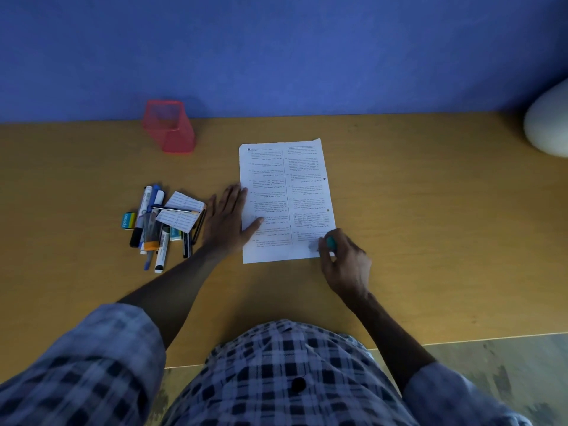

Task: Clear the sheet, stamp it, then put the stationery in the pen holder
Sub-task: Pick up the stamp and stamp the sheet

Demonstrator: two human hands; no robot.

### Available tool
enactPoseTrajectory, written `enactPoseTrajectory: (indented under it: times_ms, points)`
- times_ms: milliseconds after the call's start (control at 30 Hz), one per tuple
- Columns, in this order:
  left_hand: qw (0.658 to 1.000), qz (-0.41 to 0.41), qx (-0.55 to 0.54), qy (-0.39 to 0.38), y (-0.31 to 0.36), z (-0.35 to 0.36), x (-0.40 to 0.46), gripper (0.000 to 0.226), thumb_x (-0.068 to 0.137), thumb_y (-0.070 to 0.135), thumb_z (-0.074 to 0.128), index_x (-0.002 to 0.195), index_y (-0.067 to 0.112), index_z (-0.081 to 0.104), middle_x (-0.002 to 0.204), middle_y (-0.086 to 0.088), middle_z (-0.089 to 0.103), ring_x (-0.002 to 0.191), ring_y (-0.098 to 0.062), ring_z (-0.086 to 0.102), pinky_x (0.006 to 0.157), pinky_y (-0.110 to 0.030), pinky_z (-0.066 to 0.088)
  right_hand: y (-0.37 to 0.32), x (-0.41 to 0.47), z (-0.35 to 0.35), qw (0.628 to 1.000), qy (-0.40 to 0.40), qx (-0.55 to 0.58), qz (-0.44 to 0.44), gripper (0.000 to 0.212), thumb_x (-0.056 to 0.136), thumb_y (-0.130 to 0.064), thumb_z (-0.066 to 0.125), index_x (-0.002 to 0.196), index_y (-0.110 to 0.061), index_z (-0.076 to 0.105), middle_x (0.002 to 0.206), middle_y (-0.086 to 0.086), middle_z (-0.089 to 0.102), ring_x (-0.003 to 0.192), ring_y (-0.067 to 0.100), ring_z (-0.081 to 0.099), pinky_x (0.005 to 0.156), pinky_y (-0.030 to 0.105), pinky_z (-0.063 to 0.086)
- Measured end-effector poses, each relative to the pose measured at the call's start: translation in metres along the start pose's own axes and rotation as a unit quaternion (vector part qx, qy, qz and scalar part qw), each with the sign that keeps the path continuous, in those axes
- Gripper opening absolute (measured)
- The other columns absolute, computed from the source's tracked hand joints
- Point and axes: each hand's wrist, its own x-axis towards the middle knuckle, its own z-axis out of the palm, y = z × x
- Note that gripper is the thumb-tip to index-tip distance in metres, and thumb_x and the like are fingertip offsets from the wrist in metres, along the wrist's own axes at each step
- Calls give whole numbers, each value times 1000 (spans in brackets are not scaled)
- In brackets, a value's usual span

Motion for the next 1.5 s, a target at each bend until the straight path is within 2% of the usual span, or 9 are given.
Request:
enactPoseTrajectory:
  times_ms: [167,400,567,867,1067,1133,1267,1400,1500]
  points:
    - [1000,6,4,-1,0,0,-1,83,92,70,25,154,17,16,163,-4,14,150,-21,8,120,-50,8,7,13,-40,925,82,318,191,11,94,-12,56,84,-13,62,64,-6,57,55,6,47,51,22,35]
    - [1000,17,-1,5,2,-2,-2,82,92,68,28,153,14,19,161,-6,17,149,-23,12,120,-51,9,20,26,-91,726,67,590,347,18,95,-23,46,86,-22,61,67,-3,49,59,13,43,57,27,29]
    - [1000,18,10,7,1,0,-1,82,92,68,26,153,15,17,162,-5,17,149,-22,12,120,-50,10,9,39,-109,591,31,739,321,23,97,-26,43,84,-18,60,63,-4,36,58,12,30,52,23,26]
    - [1000,25,2,16,2,-2,-1,82,92,68,26,152,13,22,161,-6,21,148,-25,18,119,-50,14,-15,62,-122,498,-15,839,219,10,87,-20,38,80,-15,43,65,-3,29,48,11,33,50,24,28]
    - [1000,23,0,15,4,-4,-2,82,92,67,27,152,12,24,160,-7,23,148,-25,19,118,-51,15,-14,75,-121,558,-15,796,235,14,87,-24,45,80,-14,52,60,-3,34,52,11,33,52,23,26]
    - [1000,22,3,14,4,-5,-2,81,92,66,28,152,12,23,160,-7,22,148,-25,18,118,-51,15,-7,81,-117,636,-16,725,264,21,93,-25,44,87,-16,61,64,-3,44,59,11,39,55,23,30]
    - [1000,16,3,11,4,-5,-2,82,91,67,28,153,14,22,161,-6,21,148,-24,17,120,-49,13,16,95,-94,850,51,462,247,17,97,-18,50,100,-12,66,82,-1,67,72,10,58,64,24,39]
    - [1000,15,6,4,4,-5,-1,82,91,68,27,152,13,22,161,-6,21,148,-24,18,119,-51,15,48,116,-63,933,89,285,202,18,95,-25,58,108,-12,58,96,5,71,84,20,66,68,32,50]
    - [1000,13,7,3,4,-5,-1,82,92,67,28,153,13,21,161,-5,20,149,-24,17,119,-50,14,69,139,-51,944,91,228,221,30,91,-32,65,111,-15,53,102,8,71,89,21,66,68,30,49]
